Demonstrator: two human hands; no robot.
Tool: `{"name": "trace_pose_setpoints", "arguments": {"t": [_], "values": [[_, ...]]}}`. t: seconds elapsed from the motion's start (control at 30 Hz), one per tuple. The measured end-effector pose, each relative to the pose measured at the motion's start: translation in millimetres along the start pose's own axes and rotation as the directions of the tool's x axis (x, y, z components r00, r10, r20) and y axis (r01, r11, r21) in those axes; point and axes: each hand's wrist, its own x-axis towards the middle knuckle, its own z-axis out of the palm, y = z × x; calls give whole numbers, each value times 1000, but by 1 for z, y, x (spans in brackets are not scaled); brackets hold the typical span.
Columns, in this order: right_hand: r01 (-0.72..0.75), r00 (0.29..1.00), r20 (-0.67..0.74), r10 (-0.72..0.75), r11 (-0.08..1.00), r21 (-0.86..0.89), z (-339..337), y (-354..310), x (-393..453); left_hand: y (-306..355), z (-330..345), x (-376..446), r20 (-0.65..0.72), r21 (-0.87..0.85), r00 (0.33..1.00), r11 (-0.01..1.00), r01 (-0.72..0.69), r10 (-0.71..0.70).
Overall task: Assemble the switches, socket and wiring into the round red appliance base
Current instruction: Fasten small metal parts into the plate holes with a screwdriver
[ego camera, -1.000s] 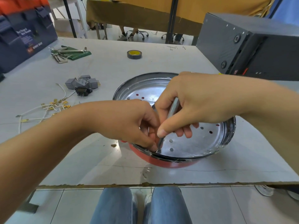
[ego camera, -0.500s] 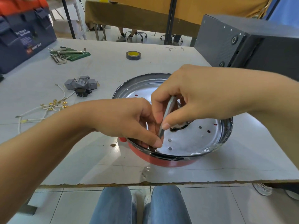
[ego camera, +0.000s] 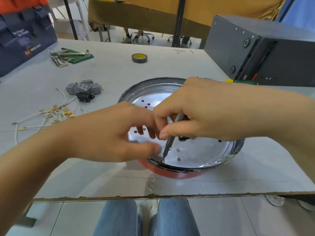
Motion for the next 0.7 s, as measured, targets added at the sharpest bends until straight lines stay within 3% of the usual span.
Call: {"name": "trace_pose_setpoints", "arguments": {"t": [0.1,0.33,0.53,0.7], "values": [[4,999,36,-3,1000,-15,-2,0,-2,-6,5,-10,57,85,998,996,-19,14],[-59,997,55,59,998,5,-5,-3,1,-14,16,-11,-78,161,992,983,-83,96],[-71,995,58,80,987,-144,-2,-10,5,-11,17,-14,-61,171,996,983,-60,71],[-64,989,131,65,998,-11,-9,-12,5,-6,16,-14,-57,133,997,990,-42,50]]}}
